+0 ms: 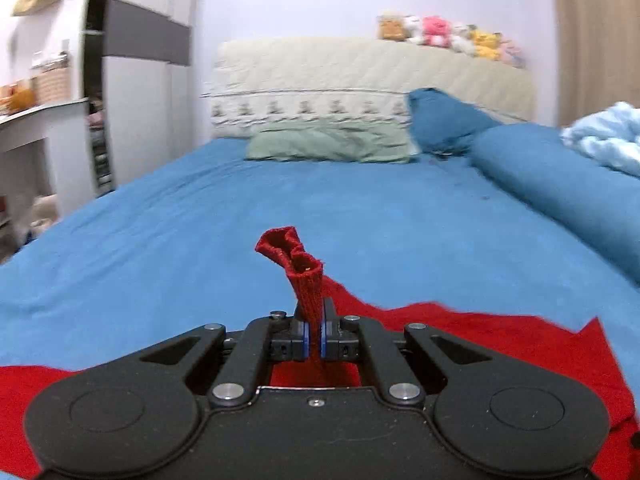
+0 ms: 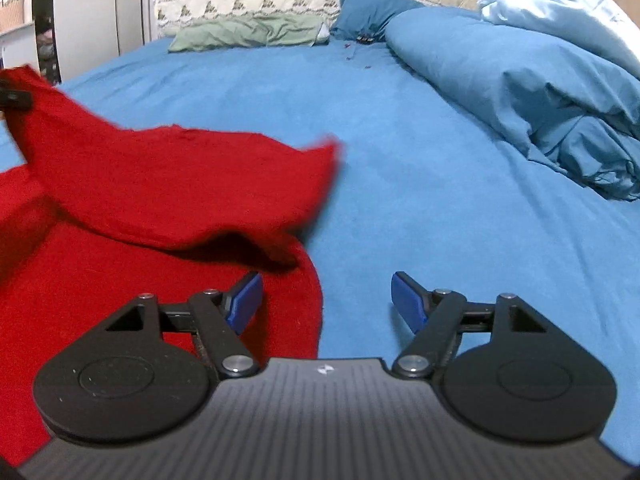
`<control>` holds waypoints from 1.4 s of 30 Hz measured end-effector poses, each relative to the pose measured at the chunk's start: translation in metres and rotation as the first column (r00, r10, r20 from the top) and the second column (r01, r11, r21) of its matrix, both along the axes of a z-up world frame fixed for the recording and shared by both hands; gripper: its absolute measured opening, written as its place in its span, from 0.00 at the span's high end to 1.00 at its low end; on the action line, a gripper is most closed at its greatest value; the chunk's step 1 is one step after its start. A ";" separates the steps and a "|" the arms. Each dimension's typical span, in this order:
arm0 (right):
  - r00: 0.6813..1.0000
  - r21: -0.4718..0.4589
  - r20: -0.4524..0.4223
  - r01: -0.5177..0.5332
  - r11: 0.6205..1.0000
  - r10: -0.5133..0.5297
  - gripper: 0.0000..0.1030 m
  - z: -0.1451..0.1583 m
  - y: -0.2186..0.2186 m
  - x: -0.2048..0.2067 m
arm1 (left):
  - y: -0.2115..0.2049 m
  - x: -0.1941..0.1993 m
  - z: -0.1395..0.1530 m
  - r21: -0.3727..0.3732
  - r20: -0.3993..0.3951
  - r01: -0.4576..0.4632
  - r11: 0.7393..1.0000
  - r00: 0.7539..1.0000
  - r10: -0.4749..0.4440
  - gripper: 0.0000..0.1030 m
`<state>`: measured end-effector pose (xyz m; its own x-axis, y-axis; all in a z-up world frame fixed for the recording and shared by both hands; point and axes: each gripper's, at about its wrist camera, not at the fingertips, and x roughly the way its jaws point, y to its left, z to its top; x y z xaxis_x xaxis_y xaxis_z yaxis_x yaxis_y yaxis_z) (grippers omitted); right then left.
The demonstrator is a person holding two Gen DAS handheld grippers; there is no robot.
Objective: Fold small clothes
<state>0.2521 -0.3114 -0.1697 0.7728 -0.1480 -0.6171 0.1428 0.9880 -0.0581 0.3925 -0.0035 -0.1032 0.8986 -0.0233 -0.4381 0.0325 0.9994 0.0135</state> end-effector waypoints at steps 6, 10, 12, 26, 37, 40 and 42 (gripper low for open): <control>0.998 -0.017 -0.051 -0.031 0.999 0.030 0.16 -0.014 0.008 0.030 | 0.035 -0.001 -0.025 -0.033 -0.069 -0.065 0.997 0.996 0.063 0.95; 0.998 -0.037 -0.051 -0.037 0.999 0.035 0.16 -0.012 0.009 0.041 | 0.031 -0.005 -0.028 -0.037 -0.068 -0.053 0.998 0.996 0.050 0.95; 0.999 -0.058 -0.046 -0.013 0.998 0.010 0.16 -0.010 0.006 0.046 | 0.036 -0.007 -0.027 -0.045 -0.069 -0.056 0.997 0.996 0.053 0.95; 0.998 -0.001 -0.060 -0.030 1.000 0.030 0.11 0.008 -0.017 0.022 | 0.055 -0.046 -0.047 0.094 -0.163 -0.140 0.986 0.975 0.154 0.58; 0.982 0.148 0.007 -0.186 0.971 0.187 0.09 0.000 0.031 0.063 | 0.016 -0.024 -0.044 0.068 -0.142 -0.026 0.997 0.989 0.035 0.44; 0.985 0.168 -0.026 -0.163 0.972 0.169 0.09 -0.011 0.027 0.061 | 0.022 -0.018 -0.062 0.049 -0.202 -0.026 0.998 0.979 0.036 0.44; 0.983 0.159 -0.048 -0.169 0.973 0.178 0.08 -0.004 0.027 0.061 | 0.026 -0.019 -0.072 0.028 -0.229 -0.033 0.999 0.973 0.039 0.44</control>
<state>0.3134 -0.2848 -0.1735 0.7379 0.0854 -0.6694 -0.0307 0.9952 0.0931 0.3735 0.0229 -0.1748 0.7741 0.0200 -0.6328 0.0015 0.9994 0.0335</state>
